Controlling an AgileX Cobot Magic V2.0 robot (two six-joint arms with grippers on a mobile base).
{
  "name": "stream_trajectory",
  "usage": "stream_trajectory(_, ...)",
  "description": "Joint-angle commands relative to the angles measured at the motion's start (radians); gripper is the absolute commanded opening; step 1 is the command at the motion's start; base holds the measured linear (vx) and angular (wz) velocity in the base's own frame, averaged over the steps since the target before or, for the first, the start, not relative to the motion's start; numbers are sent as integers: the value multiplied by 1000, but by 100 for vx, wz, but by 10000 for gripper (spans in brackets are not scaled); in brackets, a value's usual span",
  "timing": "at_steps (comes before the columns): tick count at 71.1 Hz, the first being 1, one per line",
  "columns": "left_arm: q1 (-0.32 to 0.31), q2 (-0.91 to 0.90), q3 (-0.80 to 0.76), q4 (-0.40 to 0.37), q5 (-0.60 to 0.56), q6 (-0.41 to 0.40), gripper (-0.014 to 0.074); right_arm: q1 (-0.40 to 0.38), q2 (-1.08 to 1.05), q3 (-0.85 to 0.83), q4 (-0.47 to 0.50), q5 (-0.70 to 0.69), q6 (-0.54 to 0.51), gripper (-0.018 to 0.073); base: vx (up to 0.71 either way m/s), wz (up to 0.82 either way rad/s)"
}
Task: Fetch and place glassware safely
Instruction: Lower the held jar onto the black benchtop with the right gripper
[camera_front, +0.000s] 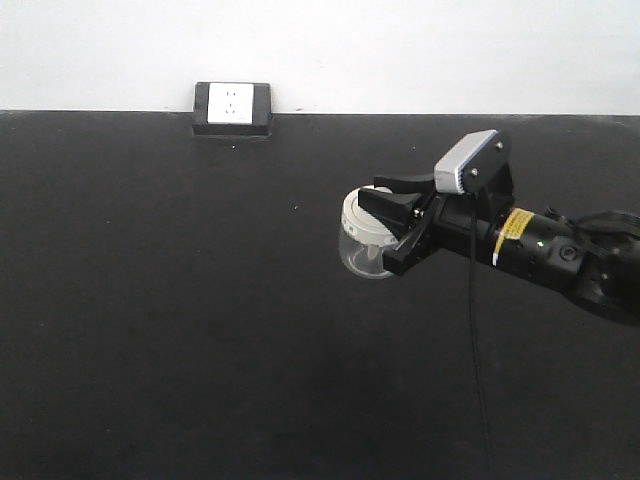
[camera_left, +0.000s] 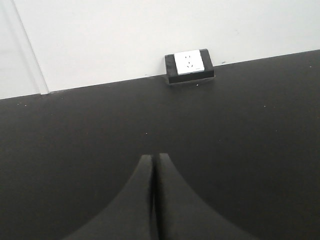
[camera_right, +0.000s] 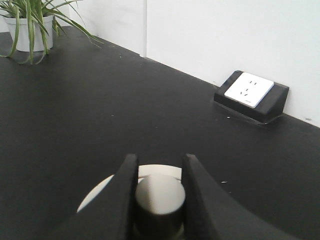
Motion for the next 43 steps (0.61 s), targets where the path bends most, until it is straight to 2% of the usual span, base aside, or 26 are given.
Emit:
stream_trajectory(1,-6,10,-25,-4,-70,-2,-7,-10,19,-89,20,-123,-51,-1,0,0)
stream_trajectory(13,-6,10,-25,-4,-70,-2,-7,-10,131,-156,22,-203,-143,-1,0,0)
stream_trajectory(43,-6,10,-25,-4,-70,-2,-7,-10,301,-176,41,-253,-230,-1,0,0)
